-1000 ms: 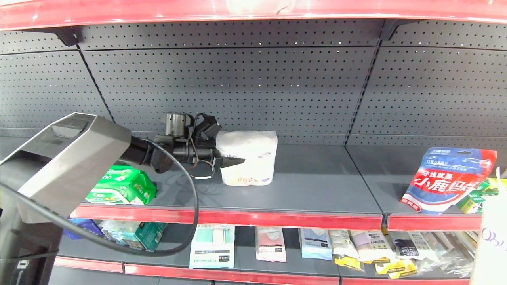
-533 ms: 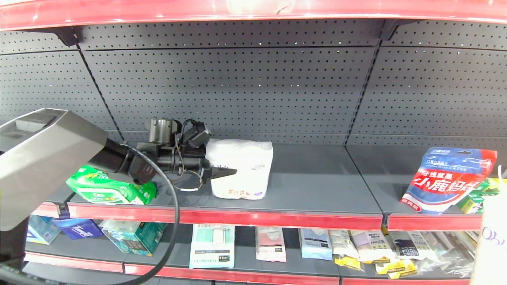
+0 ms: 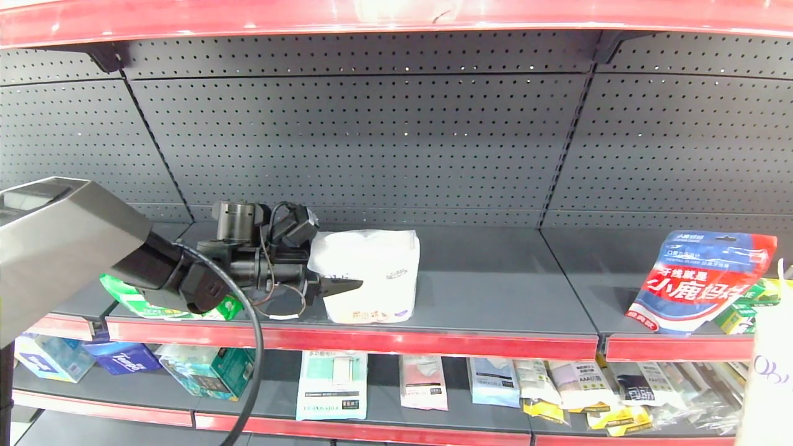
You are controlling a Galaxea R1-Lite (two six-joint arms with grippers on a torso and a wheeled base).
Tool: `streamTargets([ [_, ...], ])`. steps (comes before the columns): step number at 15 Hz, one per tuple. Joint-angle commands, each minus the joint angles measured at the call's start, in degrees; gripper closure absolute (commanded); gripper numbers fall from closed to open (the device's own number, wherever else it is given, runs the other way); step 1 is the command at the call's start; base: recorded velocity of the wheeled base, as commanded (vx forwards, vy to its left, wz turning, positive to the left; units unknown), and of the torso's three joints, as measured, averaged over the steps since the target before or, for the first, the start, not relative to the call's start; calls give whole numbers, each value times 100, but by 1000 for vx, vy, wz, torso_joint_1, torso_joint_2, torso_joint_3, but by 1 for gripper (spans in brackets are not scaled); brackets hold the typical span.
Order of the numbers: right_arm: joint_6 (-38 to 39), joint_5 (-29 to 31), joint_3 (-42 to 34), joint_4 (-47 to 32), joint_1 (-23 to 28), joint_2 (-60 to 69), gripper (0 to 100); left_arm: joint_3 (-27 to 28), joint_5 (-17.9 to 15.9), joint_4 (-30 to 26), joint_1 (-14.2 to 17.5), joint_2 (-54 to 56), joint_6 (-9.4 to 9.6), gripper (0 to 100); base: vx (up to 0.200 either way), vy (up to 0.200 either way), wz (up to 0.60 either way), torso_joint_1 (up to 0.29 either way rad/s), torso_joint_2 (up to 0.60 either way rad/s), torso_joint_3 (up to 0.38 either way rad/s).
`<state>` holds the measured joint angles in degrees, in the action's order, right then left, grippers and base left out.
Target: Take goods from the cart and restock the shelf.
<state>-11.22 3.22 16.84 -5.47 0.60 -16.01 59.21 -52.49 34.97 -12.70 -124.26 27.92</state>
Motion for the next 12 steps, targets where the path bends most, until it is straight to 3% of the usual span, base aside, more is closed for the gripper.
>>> streamTargets([
  [1,-3,3,-14,2,2,19,100,-173,-15,80,5,95,-6,100,0,0,0,0,0,0],
  [12,-3,3,-31,2,2,10,100,-322,-209,132,40,86,47,100,0,0,0,0,0,0],
])
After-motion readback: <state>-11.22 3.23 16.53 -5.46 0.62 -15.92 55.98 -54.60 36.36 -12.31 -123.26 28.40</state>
